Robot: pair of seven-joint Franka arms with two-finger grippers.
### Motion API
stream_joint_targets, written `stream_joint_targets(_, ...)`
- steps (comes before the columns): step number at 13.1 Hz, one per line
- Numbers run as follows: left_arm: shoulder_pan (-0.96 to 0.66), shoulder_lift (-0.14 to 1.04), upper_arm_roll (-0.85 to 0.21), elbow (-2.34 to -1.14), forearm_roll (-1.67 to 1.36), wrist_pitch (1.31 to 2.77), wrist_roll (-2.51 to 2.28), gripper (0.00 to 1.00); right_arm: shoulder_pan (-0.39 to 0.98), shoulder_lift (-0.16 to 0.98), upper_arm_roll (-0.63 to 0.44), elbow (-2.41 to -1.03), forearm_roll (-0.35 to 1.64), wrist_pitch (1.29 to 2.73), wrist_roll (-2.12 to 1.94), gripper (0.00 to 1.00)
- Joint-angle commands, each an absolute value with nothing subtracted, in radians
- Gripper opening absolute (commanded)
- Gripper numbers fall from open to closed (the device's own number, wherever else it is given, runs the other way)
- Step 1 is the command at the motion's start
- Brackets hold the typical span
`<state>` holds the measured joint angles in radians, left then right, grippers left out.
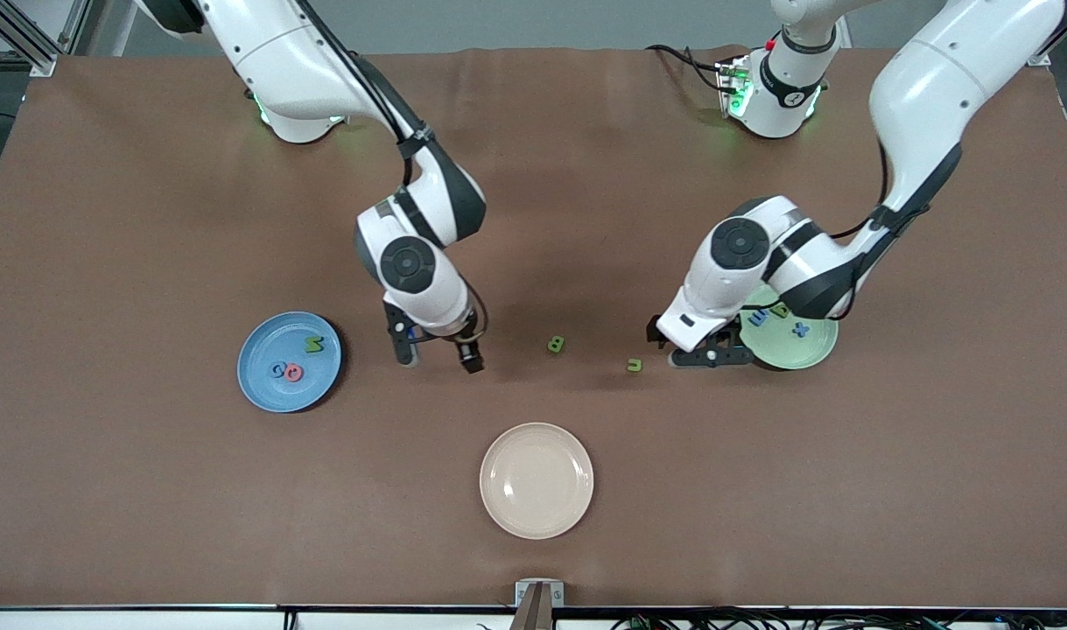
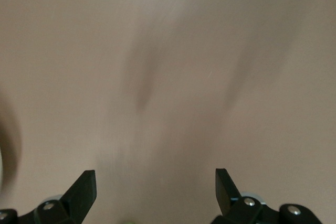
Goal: Sort uppercase to blue plate, lowercase to green plate
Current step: 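Grasp the green c with the left gripper while the right gripper grasps the green B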
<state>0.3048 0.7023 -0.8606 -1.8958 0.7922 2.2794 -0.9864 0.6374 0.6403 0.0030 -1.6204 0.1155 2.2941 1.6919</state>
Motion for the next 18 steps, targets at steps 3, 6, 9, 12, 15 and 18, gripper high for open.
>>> stream_joint_targets(3, 0.189, 0.804, -0.804, -1.757, 0.784, 2.263, -0.994, 0.99, 0.751, 0.679, -0.006, -1.603, -0.015, 2.321, 1.424, 1.00)
stream_joint_targets(6, 0.161, 0.854, -0.798, -1.707, 0.753, 2.266, -1.000, 0.99, 0.813, 0.721, -0.006, -1.592, -0.048, 2.347, 1.402, 1.00)
stream_joint_targets(9, 0.118, 0.877, -0.760, -1.677, 0.752, 2.266, -1.000, 0.98, 0.834, 0.837, -0.008, -1.412, -0.046, 2.295, 1.466, 1.00)
stream_joint_targets(12, 0.091, 0.882, -0.735, -1.675, 0.750, 2.266, -0.997, 0.87, 0.825, 0.923, -0.008, -1.263, -0.041, 2.235, 1.494, 1.00)
stream_joint_targets(15, 0.086, 0.908, -0.733, -1.649, 0.753, 2.266, -0.994, 0.73, 0.821, 0.966, -0.009, -1.209, -0.041, 2.246, 1.514, 1.00)
stream_joint_targets(18, 0.074, 0.913, -0.721, -1.643, 0.753, 2.266, -0.994, 0.62, 0.824, 0.979, -0.009, -1.201, -0.041, 2.249, 1.526, 1.00)
